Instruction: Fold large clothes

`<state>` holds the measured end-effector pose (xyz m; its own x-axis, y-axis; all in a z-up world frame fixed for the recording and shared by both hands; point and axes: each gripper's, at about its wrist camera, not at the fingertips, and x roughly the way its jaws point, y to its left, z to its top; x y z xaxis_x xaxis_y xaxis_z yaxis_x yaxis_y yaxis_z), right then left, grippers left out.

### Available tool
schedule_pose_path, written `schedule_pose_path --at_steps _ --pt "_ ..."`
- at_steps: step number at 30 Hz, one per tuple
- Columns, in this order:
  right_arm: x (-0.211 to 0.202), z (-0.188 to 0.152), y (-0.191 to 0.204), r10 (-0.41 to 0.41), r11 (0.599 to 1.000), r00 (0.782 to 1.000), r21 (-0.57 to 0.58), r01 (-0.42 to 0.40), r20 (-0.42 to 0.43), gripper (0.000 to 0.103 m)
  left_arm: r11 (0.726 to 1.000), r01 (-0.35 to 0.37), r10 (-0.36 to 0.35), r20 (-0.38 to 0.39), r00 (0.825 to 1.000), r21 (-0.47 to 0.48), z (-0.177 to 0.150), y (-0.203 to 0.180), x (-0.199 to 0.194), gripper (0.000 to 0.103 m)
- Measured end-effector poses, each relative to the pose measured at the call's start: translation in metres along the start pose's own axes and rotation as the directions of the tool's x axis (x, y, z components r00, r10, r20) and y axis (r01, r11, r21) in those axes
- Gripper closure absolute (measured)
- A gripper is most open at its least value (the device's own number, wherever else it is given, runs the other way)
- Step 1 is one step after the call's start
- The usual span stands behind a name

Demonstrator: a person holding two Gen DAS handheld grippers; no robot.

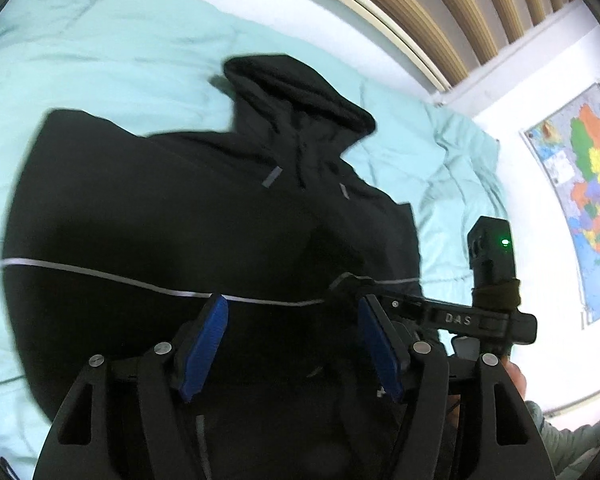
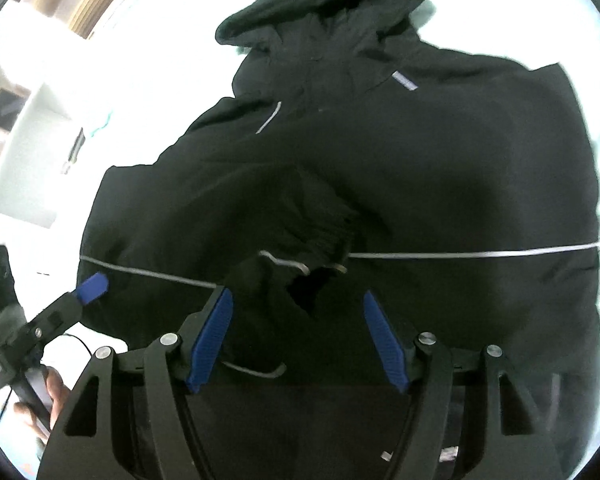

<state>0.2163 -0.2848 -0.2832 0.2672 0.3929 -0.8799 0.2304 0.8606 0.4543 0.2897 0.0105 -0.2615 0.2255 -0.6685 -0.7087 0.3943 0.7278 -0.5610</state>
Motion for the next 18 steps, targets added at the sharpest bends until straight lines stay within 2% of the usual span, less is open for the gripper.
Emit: schedule_pose_path --at_steps 2,3,6,8,11,15,18 --pt "0.011 0.004 0.000 0.033 0.999 0.999 0.025 -0.033 -0.014 0.032 1.000 -0.024 0.024 0.019 1.000 -0.003 0.002 0.003 -0.004 0.033" --pt "0.016 0.005 0.000 0.056 0.998 0.998 0.037 -0.055 -0.021 0.037 0.999 -0.038 0.038 0.028 0.999 -0.003 0.002 0.005 -0.007 0.033" --pt "0.017 0.005 0.007 0.057 0.998 0.998 0.024 -0.057 -0.016 0.065 0.997 -0.076 0.076 0.050 0.996 -0.004 0.006 0.008 -0.014 0.033" --pt "0.004 0.004 0.015 0.035 0.999 0.999 -0.016 -0.035 0.022 0.070 0.995 -0.097 0.097 0.061 0.993 -0.011 0.009 0.010 -0.017 0.033" --pt "-0.036 0.002 0.022 -0.016 0.997 0.993 -0.068 0.024 0.114 0.072 0.994 -0.114 0.114 0.077 0.991 -0.003 0.012 0.010 -0.023 0.033" --pt "-0.100 0.004 0.018 -0.120 0.983 0.955 -0.105 0.153 0.271 0.072 0.994 -0.104 0.102 0.094 0.990 0.017 0.019 0.002 -0.021 0.033" --pt "-0.138 0.010 -0.006 -0.233 0.958 0.907 -0.075 0.275 0.352 0.072 0.996 -0.090 0.088 0.074 0.993 0.024 0.023 -0.001 -0.001 0.033"
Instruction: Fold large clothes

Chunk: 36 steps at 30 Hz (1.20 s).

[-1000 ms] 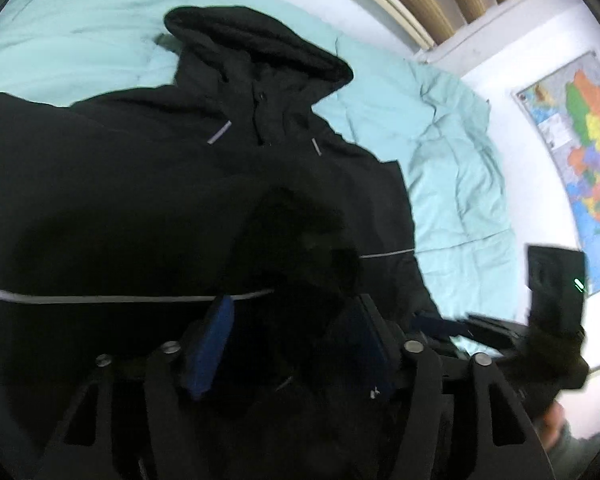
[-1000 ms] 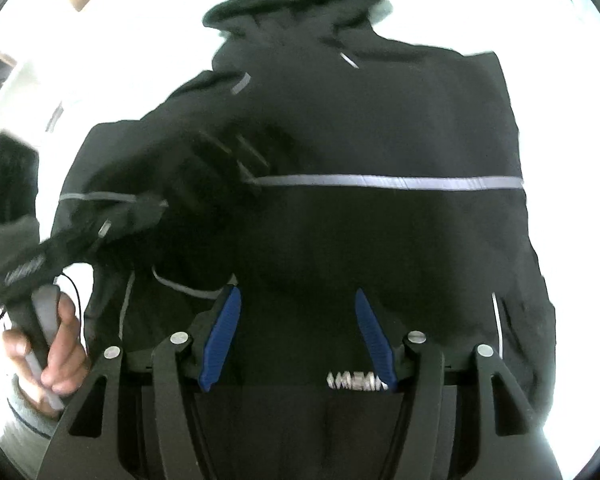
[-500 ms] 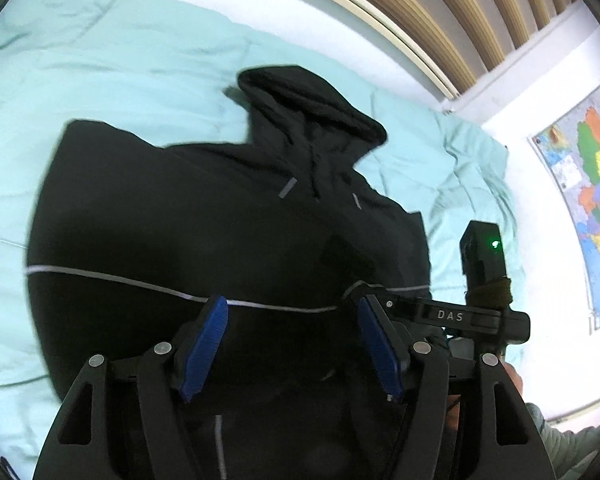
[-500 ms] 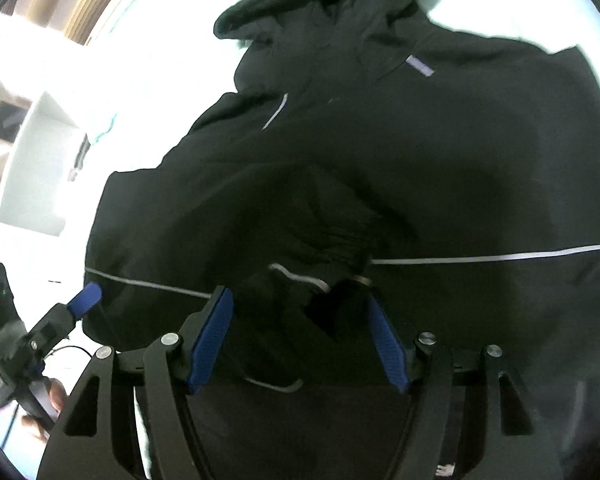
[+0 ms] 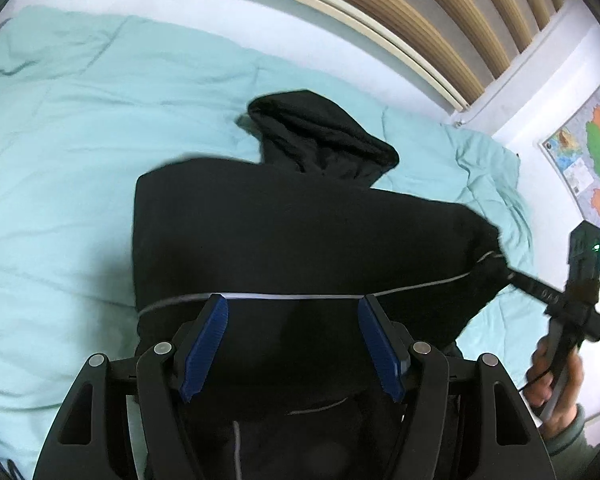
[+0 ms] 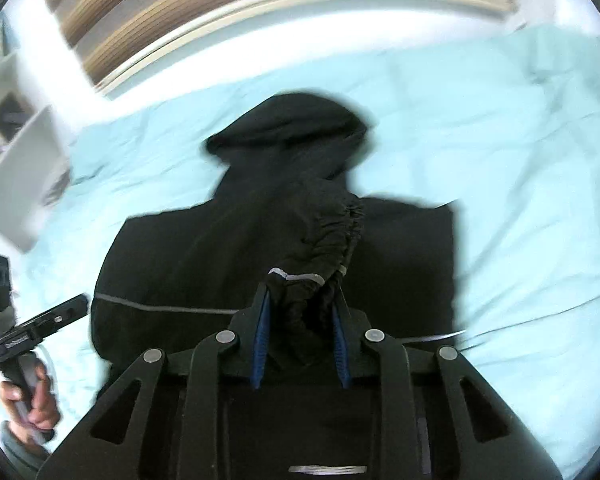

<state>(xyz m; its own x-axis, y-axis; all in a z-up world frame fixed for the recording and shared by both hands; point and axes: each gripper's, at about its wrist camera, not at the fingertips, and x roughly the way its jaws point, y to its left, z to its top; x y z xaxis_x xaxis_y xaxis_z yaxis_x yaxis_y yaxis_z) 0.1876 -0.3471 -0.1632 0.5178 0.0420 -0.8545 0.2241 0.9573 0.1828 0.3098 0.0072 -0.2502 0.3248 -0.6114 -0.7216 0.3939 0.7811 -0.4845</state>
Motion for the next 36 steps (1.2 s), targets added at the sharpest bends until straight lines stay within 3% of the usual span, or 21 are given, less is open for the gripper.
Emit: schedule_pose_path --at_steps 4,7,10,14,18,22,24,25,27,29,32,36 --pt "0.022 -0.003 -0.044 -0.057 0.998 0.996 0.035 0.060 -0.068 0.072 0.999 -0.049 0.051 -0.086 0.995 0.020 -0.001 0.000 0.049 0.034" --pt "0.062 -0.016 -0.061 -0.097 0.995 0.987 0.010 0.100 -0.128 0.072 0.992 -0.121 0.123 -0.165 0.979 0.022 -0.008 0.011 0.090 0.034" --pt "0.113 -0.035 -0.079 -0.126 0.990 0.965 0.032 0.137 -0.231 0.072 0.991 -0.136 0.136 -0.185 0.973 0.014 -0.009 0.018 0.106 0.034" --pt "0.141 -0.052 -0.094 -0.102 0.989 0.960 0.082 0.127 -0.260 0.072 0.988 -0.150 0.154 -0.193 0.969 0.038 -0.008 0.015 0.114 0.034" --pt "0.137 -0.046 -0.086 -0.120 0.989 0.952 0.053 0.140 -0.281 0.070 0.975 -0.196 0.214 -0.203 0.955 0.105 -0.005 0.002 0.110 0.034" --pt "0.100 -0.028 -0.074 -0.130 0.989 0.960 0.037 0.144 -0.249 0.056 0.985 -0.143 0.155 -0.131 0.979 0.094 0.007 -0.014 0.073 0.034" --pt "0.068 -0.013 -0.059 -0.116 0.992 0.981 0.023 0.121 -0.157 0.031 0.986 -0.126 0.135 -0.084 0.987 0.110 0.016 -0.025 0.057 0.034" --pt "0.060 -0.009 -0.054 -0.111 0.993 0.986 0.015 0.114 -0.124 0.027 0.985 -0.125 0.133 -0.068 0.989 0.120 0.021 -0.030 0.053 0.034" --pt "0.051 0.002 -0.036 -0.079 0.997 0.994 -0.008 0.079 -0.071 0.025 0.984 -0.118 0.127 -0.062 0.990 0.130 0.027 -0.037 0.057 0.034" --pt "0.066 0.007 -0.018 -0.049 0.998 0.995 -0.043 0.046 -0.088 0.027 0.983 -0.123 0.135 -0.082 0.987 0.135 0.027 -0.039 0.070 0.034" --pt "0.109 -0.005 -0.003 -0.116 0.990 0.978 -0.101 0.099 -0.171 0.036 0.984 -0.133 0.149 -0.135 0.980 0.118 0.018 -0.030 0.095 0.034" --pt "0.161 -0.042 -0.013 -0.139 0.990 0.942 -0.073 0.122 -0.307 0.037 0.977 -0.200 0.214 -0.245 0.946 0.078 -0.001 -0.007 0.139 0.034"
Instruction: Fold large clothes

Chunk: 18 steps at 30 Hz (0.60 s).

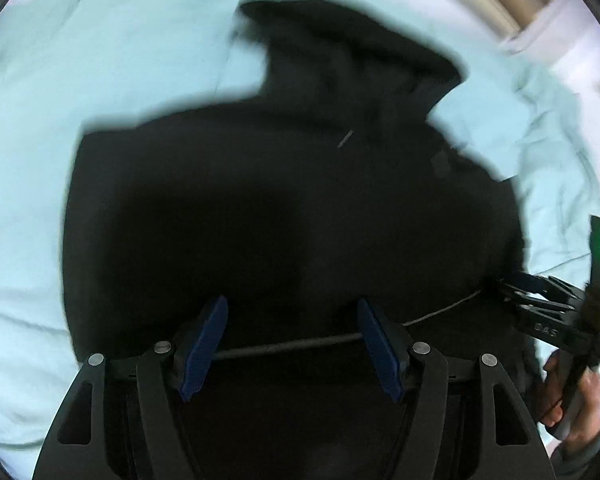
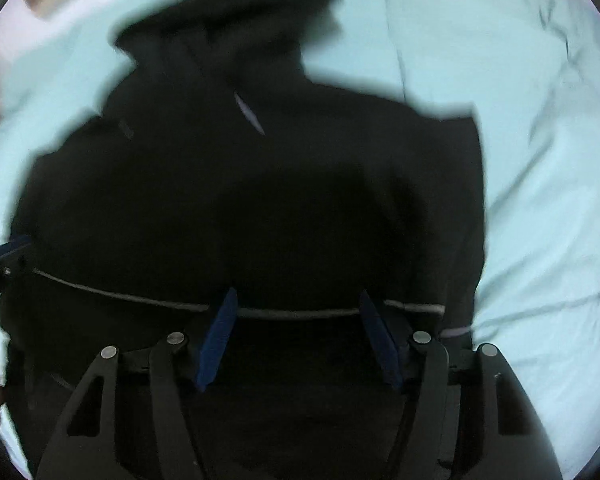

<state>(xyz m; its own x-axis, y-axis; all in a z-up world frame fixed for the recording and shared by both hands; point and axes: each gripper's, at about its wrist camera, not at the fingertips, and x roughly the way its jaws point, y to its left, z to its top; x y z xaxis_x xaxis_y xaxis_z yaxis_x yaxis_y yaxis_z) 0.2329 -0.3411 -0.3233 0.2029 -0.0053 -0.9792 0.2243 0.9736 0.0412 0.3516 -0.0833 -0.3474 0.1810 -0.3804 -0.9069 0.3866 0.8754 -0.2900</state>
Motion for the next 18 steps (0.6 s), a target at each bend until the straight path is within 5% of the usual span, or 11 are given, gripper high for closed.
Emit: schedule_pose_path --at_steps 10,18 --pt "0.004 -0.005 -0.002 0.024 0.999 1.000 -0.023 -0.025 -0.008 0.037 0.998 -0.045 0.044 0.029 0.999 0.034 -0.002 -0.013 -0.006 0.034" --pt "-0.057 0.002 0.004 0.111 0.994 0.993 -0.008 -0.111 0.046 0.037 0.998 -0.055 0.055 0.114 0.992 -0.002 -0.009 -0.007 -0.075 0.034"
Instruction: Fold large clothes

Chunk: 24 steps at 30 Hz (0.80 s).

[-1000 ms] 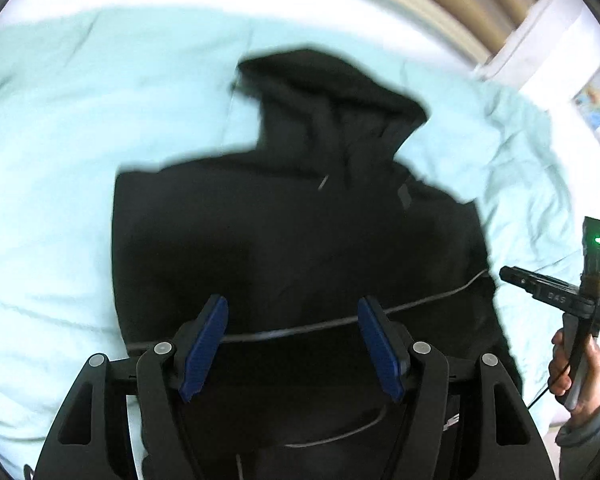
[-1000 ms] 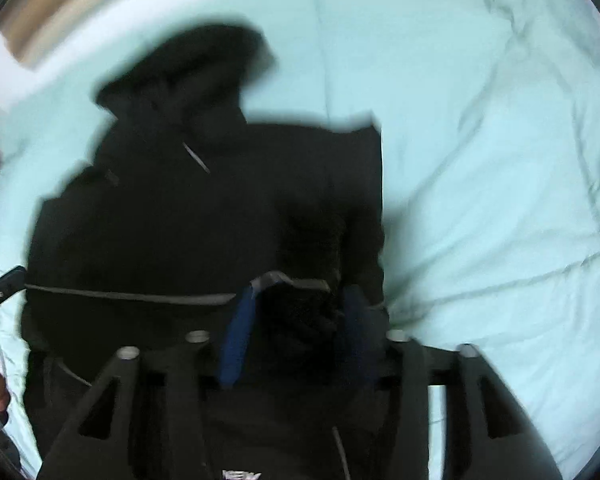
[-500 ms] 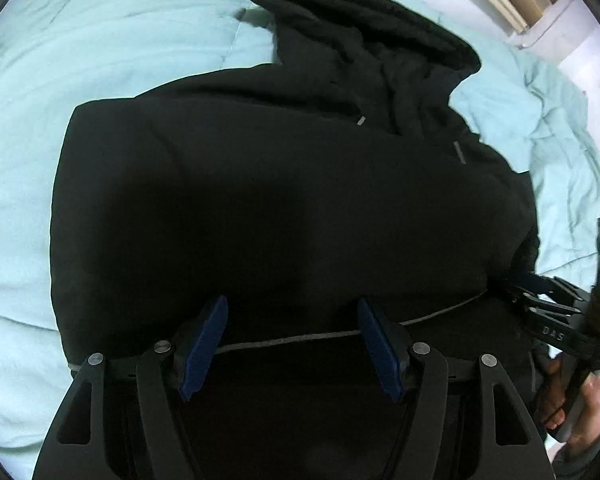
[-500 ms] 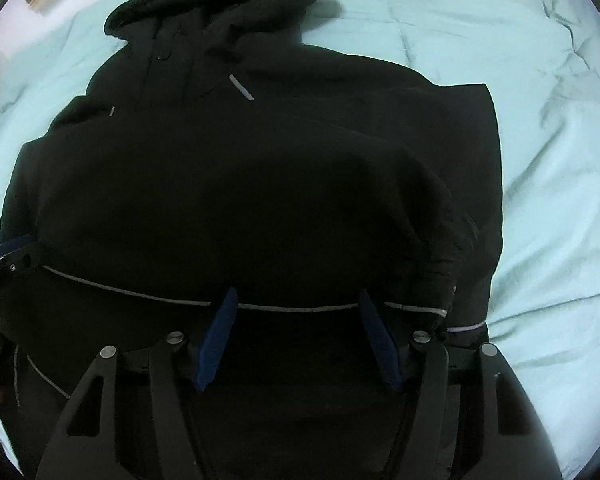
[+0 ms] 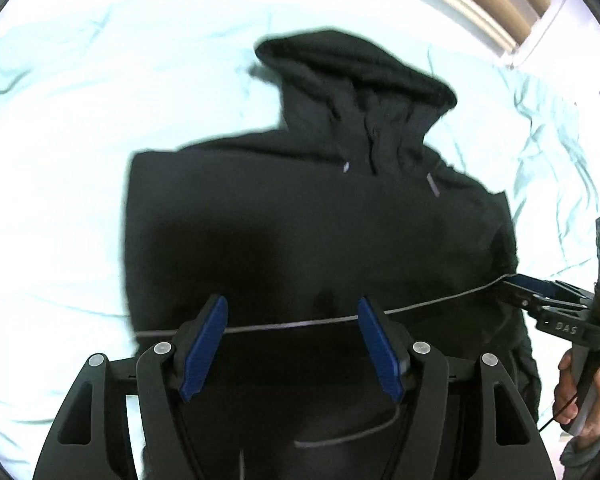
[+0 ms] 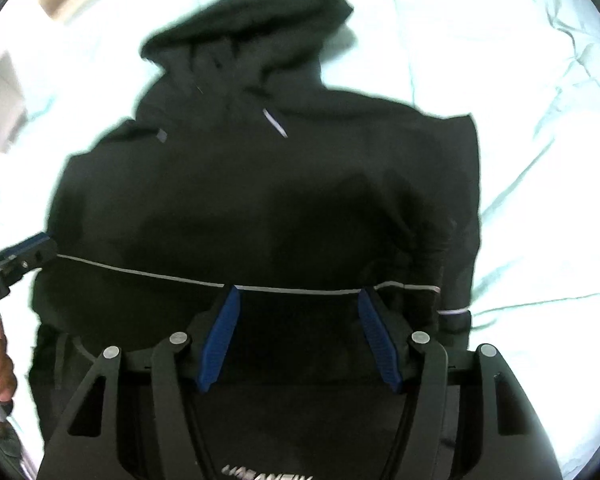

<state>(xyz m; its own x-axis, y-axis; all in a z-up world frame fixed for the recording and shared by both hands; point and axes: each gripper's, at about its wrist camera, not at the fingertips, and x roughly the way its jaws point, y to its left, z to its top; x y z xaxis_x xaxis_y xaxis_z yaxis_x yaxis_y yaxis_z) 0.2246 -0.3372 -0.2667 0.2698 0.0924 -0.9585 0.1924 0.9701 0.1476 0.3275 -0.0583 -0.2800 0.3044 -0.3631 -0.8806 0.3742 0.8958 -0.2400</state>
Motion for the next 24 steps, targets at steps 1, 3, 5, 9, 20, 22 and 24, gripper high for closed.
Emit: schedule_pose_path --at_steps 1,3,5,9,20,22,24 --pt "-0.011 0.004 0.001 0.010 1.000 1.000 -0.002 -0.010 0.015 0.037 1.000 -0.004 0.004 0.011 1.000 -0.001 0.001 -0.001 -0.008 0.034" --pt "-0.026 0.012 0.006 0.017 1.000 0.999 -0.015 -0.017 0.040 0.037 1.000 -0.009 0.009 0.047 0.999 0.002 0.008 -0.001 -0.031 0.034" --pt "-0.049 0.026 0.004 0.013 0.999 0.997 -0.033 -0.011 0.078 0.037 1.000 -0.023 0.022 0.091 0.996 0.005 0.021 0.000 -0.049 0.034" --pt "-0.074 0.072 -0.005 0.023 1.000 0.989 -0.013 -0.021 0.146 0.037 0.999 -0.038 0.040 0.177 0.983 -0.015 0.062 0.002 -0.066 0.034" --pt "0.013 0.220 -0.041 0.068 0.995 0.978 0.062 -0.082 0.197 0.037 0.997 -0.056 0.064 0.155 0.986 -0.055 0.199 0.019 0.054 0.034" --pt "0.038 0.233 -0.045 0.074 0.994 0.981 0.070 -0.088 0.180 0.037 0.996 -0.064 0.071 0.124 0.990 -0.060 0.214 0.025 0.085 0.034" --pt "0.065 0.247 -0.049 0.078 0.993 0.983 0.078 -0.092 0.165 0.037 0.996 -0.062 0.068 0.095 0.993 -0.067 0.226 0.031 0.117 0.034"
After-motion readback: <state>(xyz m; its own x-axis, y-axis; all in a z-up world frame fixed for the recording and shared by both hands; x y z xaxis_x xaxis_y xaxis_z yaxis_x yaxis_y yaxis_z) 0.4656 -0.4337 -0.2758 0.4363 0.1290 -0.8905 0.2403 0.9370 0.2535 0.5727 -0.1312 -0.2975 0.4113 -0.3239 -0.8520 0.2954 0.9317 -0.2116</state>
